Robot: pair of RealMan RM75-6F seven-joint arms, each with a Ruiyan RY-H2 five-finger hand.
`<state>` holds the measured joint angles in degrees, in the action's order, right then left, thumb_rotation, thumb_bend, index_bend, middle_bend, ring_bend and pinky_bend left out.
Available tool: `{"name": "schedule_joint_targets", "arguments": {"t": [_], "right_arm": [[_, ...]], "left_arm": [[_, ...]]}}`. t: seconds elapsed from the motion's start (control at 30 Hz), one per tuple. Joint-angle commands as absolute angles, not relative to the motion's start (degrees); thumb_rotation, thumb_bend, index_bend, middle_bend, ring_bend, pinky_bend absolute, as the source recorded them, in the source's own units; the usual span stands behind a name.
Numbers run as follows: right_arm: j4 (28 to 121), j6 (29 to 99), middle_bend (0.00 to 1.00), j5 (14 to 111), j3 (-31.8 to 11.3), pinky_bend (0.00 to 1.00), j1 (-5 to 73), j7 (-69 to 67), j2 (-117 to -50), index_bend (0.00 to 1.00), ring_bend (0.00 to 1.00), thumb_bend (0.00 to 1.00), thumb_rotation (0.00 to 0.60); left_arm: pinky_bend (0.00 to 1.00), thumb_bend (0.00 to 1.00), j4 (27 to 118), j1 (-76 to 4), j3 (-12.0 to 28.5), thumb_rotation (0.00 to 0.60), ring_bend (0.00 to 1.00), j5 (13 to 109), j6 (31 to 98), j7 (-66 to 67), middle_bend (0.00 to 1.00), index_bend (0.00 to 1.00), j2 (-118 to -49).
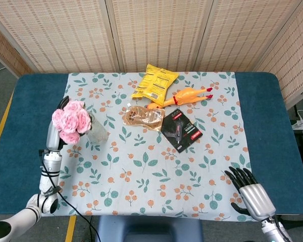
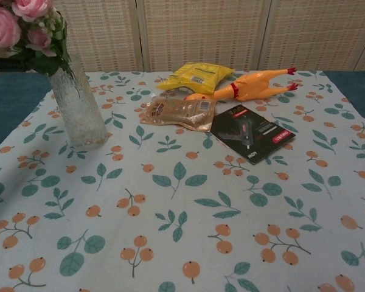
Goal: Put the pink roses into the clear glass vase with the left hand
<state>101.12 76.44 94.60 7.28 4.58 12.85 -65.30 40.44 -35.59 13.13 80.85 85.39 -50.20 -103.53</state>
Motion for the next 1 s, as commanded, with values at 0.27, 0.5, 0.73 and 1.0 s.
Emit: {"name": "schedule_joint_targets", "arguments": {"t": [0.27, 0.5, 0.73, 1.0], "right_arm": [[101.22, 76.79, 0.00, 95.66, 7.75, 0.00, 4.36, 12.77, -65.20, 0.00, 0.00, 0.15, 0.600], [101.15, 77.65, 0.00, 96.60, 7.95, 0.00, 4.04, 12.37, -64.91, 0.00, 0.00, 0.15, 0.600], [101.06, 77.11, 0.00, 96.87, 8.09, 0.00, 4.26, 12.41, -64.79, 0.00, 0.00, 0.15, 0.600], [100.58, 76.12, 0.00, 95.29, 7.52, 0.00, 4.30, 14.08, -65.90, 0.00, 0.00, 0.15, 0.600]], "left_arm": [[0.08, 0.34, 49.57, -30.87, 8.92, 0.600, 0.00, 83.37, 84.09, -42.18, 0.00, 0.00, -95.37], [0.08, 0.33, 56.24, -26.99, 6.29, 0.600, 0.00, 85.28, 86.28, -37.79, 0.00, 0.00, -90.60], [0.08, 0.34, 62.51, -19.02, -2.74, 0.600, 0.00, 86.04, 83.31, -23.20, 0.00, 0.00, -82.13], [0.07, 0.35, 69.37, -9.53, -7.62, 0.600, 0.00, 84.57, 86.35, -6.95, 0.00, 0.00, -77.35]]}}
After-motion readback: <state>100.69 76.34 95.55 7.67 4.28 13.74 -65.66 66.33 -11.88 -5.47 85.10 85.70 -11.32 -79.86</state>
